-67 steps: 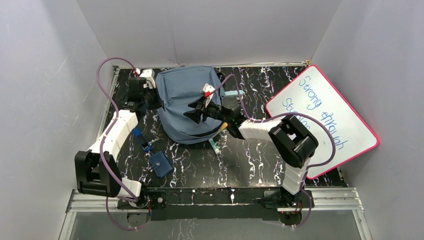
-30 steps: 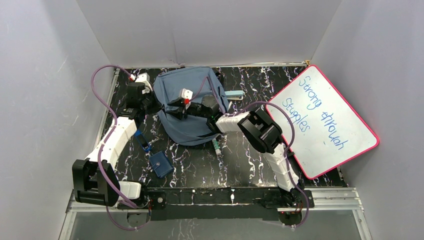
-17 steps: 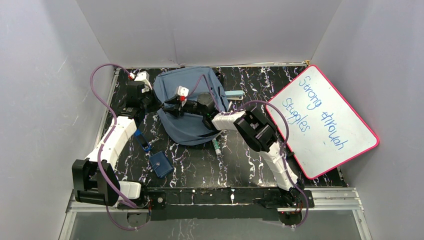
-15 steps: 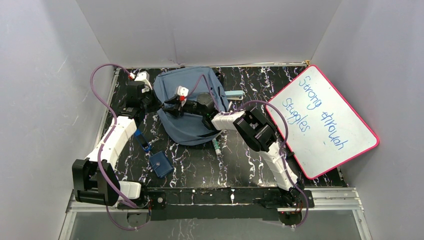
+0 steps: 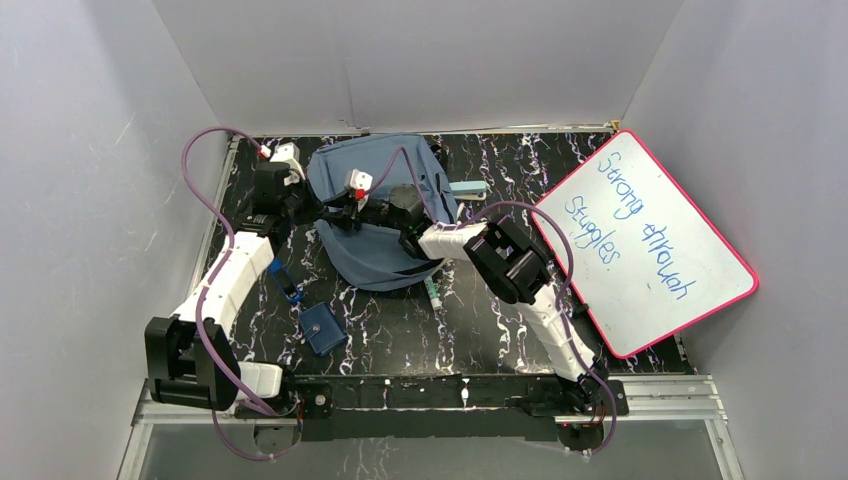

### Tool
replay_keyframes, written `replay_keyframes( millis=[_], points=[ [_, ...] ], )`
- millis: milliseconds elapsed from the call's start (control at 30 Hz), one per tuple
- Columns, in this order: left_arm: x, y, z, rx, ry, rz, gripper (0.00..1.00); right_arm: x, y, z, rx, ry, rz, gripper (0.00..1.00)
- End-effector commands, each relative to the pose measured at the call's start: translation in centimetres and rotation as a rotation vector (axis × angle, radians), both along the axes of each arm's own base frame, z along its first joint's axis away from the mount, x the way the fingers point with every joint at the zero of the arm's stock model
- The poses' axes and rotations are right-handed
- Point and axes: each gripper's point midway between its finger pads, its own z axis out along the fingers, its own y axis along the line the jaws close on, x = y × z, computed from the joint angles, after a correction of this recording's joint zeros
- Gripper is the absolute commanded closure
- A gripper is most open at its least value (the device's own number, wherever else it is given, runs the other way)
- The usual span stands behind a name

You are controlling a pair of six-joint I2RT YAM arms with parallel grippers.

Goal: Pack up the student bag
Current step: Zip the student bag at the center of the board.

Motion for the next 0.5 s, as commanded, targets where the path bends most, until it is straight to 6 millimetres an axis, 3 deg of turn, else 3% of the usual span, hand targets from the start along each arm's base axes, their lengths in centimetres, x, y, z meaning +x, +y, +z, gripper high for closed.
replay_keyframes(
  millis=[0,233,467],
  points=[
    [1.05,-0.38,2.55,-0.013,-0.072,-0.016,1.00,0.30,0.67,3.33,0.081,-0.045,-0.006,0.58],
    [1.06,-0.55,2.76,-0.020,-0.075,-0.022,1.00,0.75,0.77,2.99,0.082,-0.027,-0.021,0.70],
    [1.03,-0.55,3.14,-0.021,-0.087,-0.023,1.00,1.06,0.85,2.72,0.086,-0.009,-0.035,0.92]
  ],
)
